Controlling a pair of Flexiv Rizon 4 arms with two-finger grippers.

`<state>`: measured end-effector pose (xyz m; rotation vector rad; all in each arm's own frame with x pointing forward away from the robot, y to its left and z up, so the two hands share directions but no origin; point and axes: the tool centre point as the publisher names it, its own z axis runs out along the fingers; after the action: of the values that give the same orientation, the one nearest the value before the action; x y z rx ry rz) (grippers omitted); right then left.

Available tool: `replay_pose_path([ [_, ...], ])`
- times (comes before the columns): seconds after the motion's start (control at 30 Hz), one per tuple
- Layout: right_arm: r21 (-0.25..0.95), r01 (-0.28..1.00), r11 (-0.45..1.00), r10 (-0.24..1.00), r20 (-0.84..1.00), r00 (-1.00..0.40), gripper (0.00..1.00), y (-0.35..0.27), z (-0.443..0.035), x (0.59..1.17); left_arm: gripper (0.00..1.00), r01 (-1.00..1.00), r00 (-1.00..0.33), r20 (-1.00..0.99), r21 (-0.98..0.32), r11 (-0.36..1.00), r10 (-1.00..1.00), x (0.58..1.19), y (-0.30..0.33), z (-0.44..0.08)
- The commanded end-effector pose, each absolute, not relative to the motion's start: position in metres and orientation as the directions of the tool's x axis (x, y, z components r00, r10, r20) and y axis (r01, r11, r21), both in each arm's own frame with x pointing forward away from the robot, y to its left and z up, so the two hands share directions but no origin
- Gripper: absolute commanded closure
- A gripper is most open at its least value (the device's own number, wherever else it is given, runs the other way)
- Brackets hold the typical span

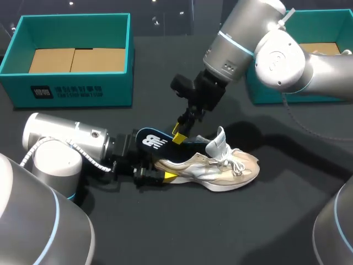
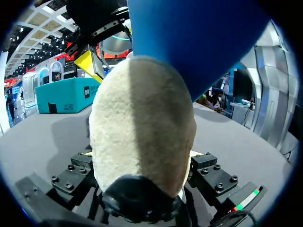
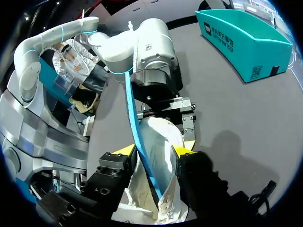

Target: Take the shoe out of the shoebox, open the shoe tongue, remove and reinsert the insole, then place the shoe into the shoebox

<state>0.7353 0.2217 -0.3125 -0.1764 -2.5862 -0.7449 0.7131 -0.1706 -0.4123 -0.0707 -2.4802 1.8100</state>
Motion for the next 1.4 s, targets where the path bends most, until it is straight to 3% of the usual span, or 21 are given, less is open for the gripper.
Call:
replay_pose_path([
  [0.03,0.487,0.24,0.84,-0.004,0.448,-0.894,0.53,0.227,-0.32,0.733,1.0,-0.004,-0.997,0.029,-0.952,0.307,0.078,0.714,-0.171,-0.414],
  [0.53,0.517,0.264,0.814,-0.001,0.457,-0.89,0.54,0.231,-0.329,0.715,1.0,-0.004,-0.997,0.029,-0.952,0.307,0.078,0.714,-0.171,-0.414],
  [0.67,0.525,0.263,0.81,-0.007,0.456,-0.89,0.58,0.233,-0.329,0.713,1.0,-0.004,-0.997,0.029,-0.952,0.307,0.078,0.714,-0.171,-0.414],
  [0.73,0.528,0.264,0.807,-0.007,0.455,-0.89,0.62,0.234,-0.329,0.712,1.0,-0.004,-0.997,0.029,-0.952,0.307,0.078,0.714,-0.171,-0.414],
  [0.8,0.533,0.263,0.804,-0.009,0.454,-0.891,0.76,0.235,-0.329,0.711,1.0,-0.004,-0.997,0.029,-0.952,0.307,0.078,0.714,-0.171,-0.414],
  [0.83,0.537,0.261,0.802,-0.012,0.451,-0.892,1.0,0.236,-0.329,0.71,1.0,-0.004,-0.997,0.029,-0.952,0.307,0.078,0.714,-0.171,-0.414],
  [1.17,0.597,0.171,0.784,-0.088,0.38,-0.921,1.0,0.25,-0.307,0.704,1.0,-0.004,-0.997,0.029,-0.952,0.307,0.078,0.714,-0.171,-0.414],
  [1.4,0.564,0.125,0.816,-0.087,0.333,-0.939,1.0,0.259,-0.291,0.697,1.0,-0.004,-0.997,0.029,-0.952,0.307,0.078,0.714,-0.171,-0.414],
])
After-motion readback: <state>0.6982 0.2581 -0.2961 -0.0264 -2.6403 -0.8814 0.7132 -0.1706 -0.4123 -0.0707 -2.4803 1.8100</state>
